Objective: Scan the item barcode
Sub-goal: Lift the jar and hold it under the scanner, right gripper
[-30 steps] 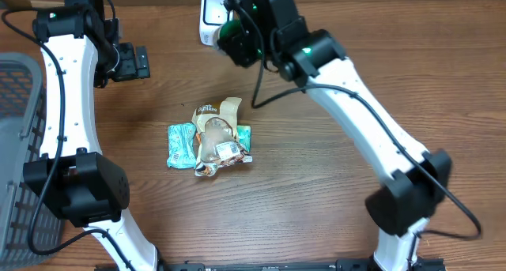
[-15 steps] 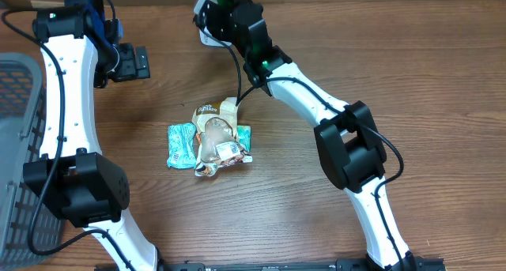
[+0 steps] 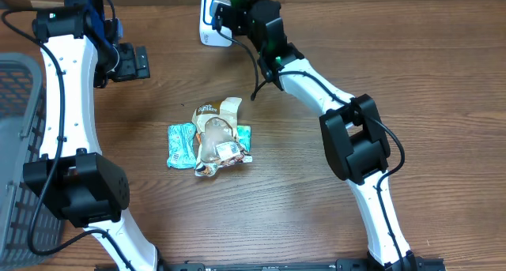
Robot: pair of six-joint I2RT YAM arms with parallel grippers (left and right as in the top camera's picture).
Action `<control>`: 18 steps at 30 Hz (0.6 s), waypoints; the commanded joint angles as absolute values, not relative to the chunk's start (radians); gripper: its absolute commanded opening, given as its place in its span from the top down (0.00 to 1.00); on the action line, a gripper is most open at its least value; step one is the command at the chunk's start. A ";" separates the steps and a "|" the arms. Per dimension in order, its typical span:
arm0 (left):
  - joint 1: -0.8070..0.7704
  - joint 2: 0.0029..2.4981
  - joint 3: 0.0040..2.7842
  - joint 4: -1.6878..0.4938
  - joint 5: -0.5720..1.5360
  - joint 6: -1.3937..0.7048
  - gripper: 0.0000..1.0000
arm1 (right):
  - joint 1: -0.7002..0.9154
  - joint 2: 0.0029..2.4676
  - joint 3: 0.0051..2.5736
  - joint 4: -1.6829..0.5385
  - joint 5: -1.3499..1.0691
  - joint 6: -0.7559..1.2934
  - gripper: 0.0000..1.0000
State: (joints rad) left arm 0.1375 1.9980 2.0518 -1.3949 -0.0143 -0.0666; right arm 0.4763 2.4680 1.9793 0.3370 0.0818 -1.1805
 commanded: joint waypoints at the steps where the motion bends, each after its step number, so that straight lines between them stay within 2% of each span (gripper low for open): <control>1: 0.136 1.970 2.048 -1.394 -0.007 -0.041 0.00 | 0.493 2.465 2.002 0.355 0.065 -1.206 0.74; 12: 0.136 1.970 2.048 -1.394 -0.007 -0.041 0.00 | 0.537 2.447 2.002 0.366 0.054 -1.202 0.74; 18: 0.136 1.970 2.048 -1.394 -0.007 -0.041 0.01 | 0.567 2.368 2.002 0.318 0.044 -0.922 0.68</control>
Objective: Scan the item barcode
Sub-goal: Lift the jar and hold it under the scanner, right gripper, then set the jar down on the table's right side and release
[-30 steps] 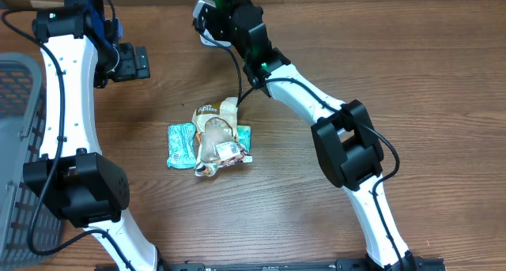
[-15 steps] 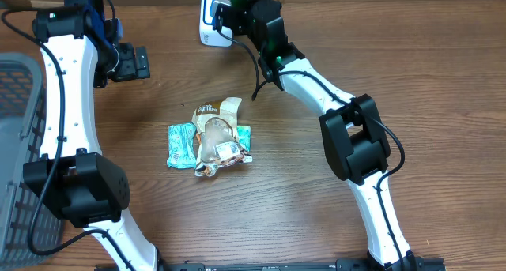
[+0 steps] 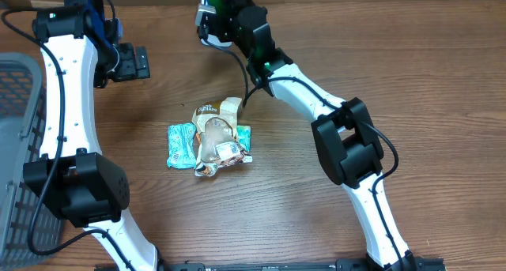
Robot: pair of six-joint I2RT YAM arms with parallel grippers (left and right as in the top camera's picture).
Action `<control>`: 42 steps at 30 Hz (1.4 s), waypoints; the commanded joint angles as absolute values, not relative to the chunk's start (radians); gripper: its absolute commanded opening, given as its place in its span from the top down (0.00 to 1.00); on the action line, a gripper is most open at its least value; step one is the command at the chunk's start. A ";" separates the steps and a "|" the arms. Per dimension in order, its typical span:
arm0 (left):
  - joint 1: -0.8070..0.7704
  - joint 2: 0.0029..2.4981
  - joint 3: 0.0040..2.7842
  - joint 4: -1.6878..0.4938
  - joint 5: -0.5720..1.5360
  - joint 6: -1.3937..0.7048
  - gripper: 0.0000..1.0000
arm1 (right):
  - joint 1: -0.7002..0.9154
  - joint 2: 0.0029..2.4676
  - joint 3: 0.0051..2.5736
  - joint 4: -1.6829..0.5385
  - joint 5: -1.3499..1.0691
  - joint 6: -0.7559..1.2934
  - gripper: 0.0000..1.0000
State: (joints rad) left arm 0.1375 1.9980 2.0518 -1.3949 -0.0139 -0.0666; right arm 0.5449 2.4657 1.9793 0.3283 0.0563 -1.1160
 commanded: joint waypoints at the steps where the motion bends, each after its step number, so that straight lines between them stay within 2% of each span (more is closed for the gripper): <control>1: 0.136 1.970 2.048 -1.394 -0.007 -0.041 0.00 | 0.573 2.344 2.002 0.293 0.035 -0.859 0.69; 2: 0.136 1.970 2.048 -1.394 -0.007 -0.041 0.00 | 0.577 2.324 2.002 0.273 0.030 -0.820 0.68; 4: 0.136 1.970 2.048 -1.394 -0.007 -0.041 0.00 | 0.588 2.197 2.003 0.126 -0.053 -0.559 0.68; 6: 0.136 1.970 2.048 -1.394 -0.007 -0.041 0.00 | 0.586 2.115 2.003 0.012 -0.155 -0.396 0.69; 9: 0.136 1.970 2.048 -1.394 -0.007 -0.041 0.00 | 0.561 2.011 2.003 -0.173 -0.282 -0.250 0.69; 14: 0.136 1.970 2.048 -1.394 -0.007 -0.041 0.00 | 0.492 1.887 2.003 -0.550 -0.379 -0.234 0.73; 16: 0.136 1.970 2.048 -1.394 -0.007 -0.041 0.00 | 0.441 1.867 2.002 -0.741 -0.376 -0.236 0.72; 18: 0.136 1.970 2.048 -1.394 -0.007 -0.041 0.00 | 0.397 1.870 2.002 -0.888 -0.376 -0.242 0.66; 20: 0.136 1.970 2.048 -1.394 -0.007 -0.041 0.00 | 0.327 1.894 2.000 -1.074 -0.376 -0.270 0.66; 23: 0.136 1.970 2.048 -1.394 -0.007 -0.041 0.00 | 0.246 1.932 1.977 -1.198 -0.376 -0.269 0.66; 32: 0.136 1.970 2.048 -1.394 -0.007 -0.041 0.01 | -0.017 2.094 1.854 -1.283 -0.245 -0.205 0.64; 35: 0.136 1.970 2.048 -1.394 -0.007 -0.041 0.00 | -0.054 2.109 1.819 -1.277 -0.203 -0.205 0.63; 37: 0.136 1.970 2.048 -1.394 -0.007 -0.041 0.00 | -0.077 2.109 1.789 -1.277 -0.152 -0.205 0.53; 42: 0.136 1.970 2.048 -1.394 -0.007 -0.041 0.00 | -0.086 2.110 1.769 -1.265 -0.091 -0.205 0.52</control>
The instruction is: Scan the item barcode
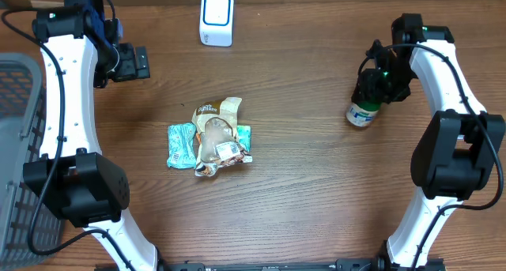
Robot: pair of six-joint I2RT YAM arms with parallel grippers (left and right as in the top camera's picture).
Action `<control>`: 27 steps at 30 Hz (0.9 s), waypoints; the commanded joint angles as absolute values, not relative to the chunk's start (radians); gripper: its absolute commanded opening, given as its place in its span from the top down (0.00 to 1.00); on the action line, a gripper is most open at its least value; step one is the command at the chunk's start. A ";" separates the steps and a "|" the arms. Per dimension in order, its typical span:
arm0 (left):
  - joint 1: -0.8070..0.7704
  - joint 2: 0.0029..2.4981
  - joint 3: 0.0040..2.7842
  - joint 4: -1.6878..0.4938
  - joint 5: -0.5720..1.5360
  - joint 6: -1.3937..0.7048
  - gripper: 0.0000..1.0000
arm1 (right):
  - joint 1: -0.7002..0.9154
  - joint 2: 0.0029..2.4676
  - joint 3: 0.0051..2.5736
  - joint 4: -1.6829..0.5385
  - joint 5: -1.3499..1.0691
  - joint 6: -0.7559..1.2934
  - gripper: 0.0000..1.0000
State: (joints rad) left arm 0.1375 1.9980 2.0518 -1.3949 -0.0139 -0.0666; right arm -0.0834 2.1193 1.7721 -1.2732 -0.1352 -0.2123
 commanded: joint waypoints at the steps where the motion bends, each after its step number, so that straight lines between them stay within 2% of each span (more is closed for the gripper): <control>1: 0.136 1.970 2.048 -1.394 -0.007 -0.041 0.00 | -0.086 2.110 1.769 -1.262 -0.091 -0.205 0.35; 2: 0.136 1.970 2.048 -1.394 -0.007 -0.041 0.00 | -0.086 2.110 1.769 -1.262 -0.091 -0.205 0.00; 10: 0.136 1.970 2.048 -1.394 -0.007 -0.041 0.00 | -0.084 2.109 1.812 -1.303 -0.140 -0.178 0.00; 12: 0.136 1.970 2.048 -1.394 -0.007 -0.041 0.00 | -0.083 2.109 1.877 -1.352 -0.196 -0.174 0.00; 15: 0.136 1.970 2.048 -1.394 -0.007 -0.041 0.00 | -0.076 2.109 2.021 -1.443 -0.252 -0.060 0.00; 17: 0.136 1.970 2.048 -1.394 -0.007 -0.041 0.00 | -0.064 2.109 2.164 -1.544 -0.360 0.009 0.00; 20: 0.136 1.970 2.048 -1.394 -0.007 -0.041 0.00 | -0.027 2.109 2.241 -1.583 -0.521 0.008 0.00; 23: 0.136 1.970 2.048 -1.394 -0.007 -0.041 0.00 | 0.060 2.114 2.222 -1.556 -0.629 0.008 0.00; 25: 0.136 1.970 2.048 -1.394 -0.007 -0.041 0.00 | 0.188 2.117 2.157 -1.507 -0.630 0.029 0.00; 26: 0.136 1.970 2.048 -1.394 -0.007 -0.041 0.00 | 0.224 2.119 2.135 -1.491 -0.630 0.041 0.02; 27: 0.136 1.970 2.048 -1.394 -0.007 -0.041 0.00 | 0.273 2.121 2.101 -1.467 -0.624 0.064 0.11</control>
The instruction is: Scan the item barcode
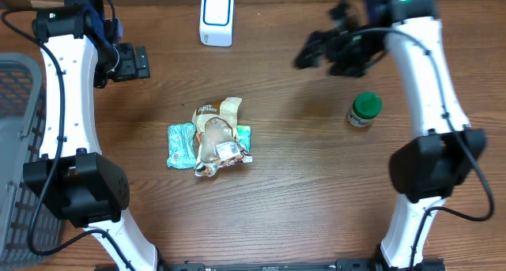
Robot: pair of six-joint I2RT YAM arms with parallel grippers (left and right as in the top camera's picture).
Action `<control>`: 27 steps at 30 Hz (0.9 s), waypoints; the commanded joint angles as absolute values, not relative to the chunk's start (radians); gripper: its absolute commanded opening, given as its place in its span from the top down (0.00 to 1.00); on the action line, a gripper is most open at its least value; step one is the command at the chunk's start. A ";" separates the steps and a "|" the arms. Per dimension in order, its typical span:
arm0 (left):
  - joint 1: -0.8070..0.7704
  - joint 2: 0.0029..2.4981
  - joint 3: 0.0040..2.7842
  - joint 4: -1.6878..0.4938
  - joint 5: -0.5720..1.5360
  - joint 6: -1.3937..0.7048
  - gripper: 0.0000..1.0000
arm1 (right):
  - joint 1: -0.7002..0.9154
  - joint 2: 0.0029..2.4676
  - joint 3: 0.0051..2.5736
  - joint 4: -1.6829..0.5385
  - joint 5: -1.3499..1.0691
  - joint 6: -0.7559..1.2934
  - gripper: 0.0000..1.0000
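Note:
A small white bottle with a green cap (364, 110) stands on its own on the right side of the wooden table. The white scanner with a blue face (216, 18) sits at the back centre. My right gripper (310, 54) is blurred, up and to the left of the bottle and clear of it. Its fingers look spread, with nothing between them. My left gripper (140, 63) hangs over the back left of the table, far from both. How its fingers stand does not show from above.
A pile of snack packets (210, 137), teal and tan, lies at the table's centre. A grey mesh basket (16, 144) stands at the left edge. Both white arms reach in from the front.
My right gripper was on the green-capped bottle at the right of the table. It has let go and is now up and to the left, with the bottle left standing. The left arm is unchanged.
My right gripper first held the green-capped bottle beside the scanner at the back, then right over the scanner. Later it had the bottle down on the table's right side. Now the bottle stands there alone and the gripper is away from it.

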State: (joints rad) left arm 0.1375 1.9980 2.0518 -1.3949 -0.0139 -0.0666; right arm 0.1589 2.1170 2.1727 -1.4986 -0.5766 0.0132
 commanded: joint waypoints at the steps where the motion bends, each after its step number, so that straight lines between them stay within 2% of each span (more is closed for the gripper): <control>1: 0.136 1.970 2.048 -1.394 -0.007 -0.041 0.00 | 0.311 2.121 2.072 -1.448 -0.611 0.091 0.16; 3: 0.136 1.970 2.048 -1.394 -0.007 -0.041 0.00 | 0.410 2.121 1.992 -1.385 -0.559 0.159 0.21; 8: 0.136 1.970 2.048 -1.394 -0.007 -0.041 0.00 | 0.577 2.121 1.845 -1.230 -0.429 0.311 0.20; 15: 0.136 1.970 2.048 -1.394 -0.007 -0.041 0.00 | 0.681 2.121 1.716 -1.123 -0.435 0.428 0.23; 18: 0.136 1.970 2.048 -1.394 -0.007 -0.041 0.00 | 0.697 2.121 1.680 -1.095 -0.439 0.446 0.28; 21: 0.136 1.970 2.048 -1.394 -0.007 -0.041 0.00 | 0.700 2.121 1.656 -1.070 -0.441 0.457 0.37; 23: 0.136 1.970 2.048 -1.394 -0.007 -0.041 0.00 | 0.700 2.121 1.657 -1.071 -0.438 0.407 0.70; 24: 0.136 1.970 2.048 -1.394 -0.007 -0.041 0.00 | 0.694 2.121 1.668 -1.087 -0.438 0.353 0.79; 27: 0.136 1.970 2.048 -1.394 -0.007 -0.041 0.00 | 0.678 2.115 1.709 -1.151 -0.437 0.223 0.85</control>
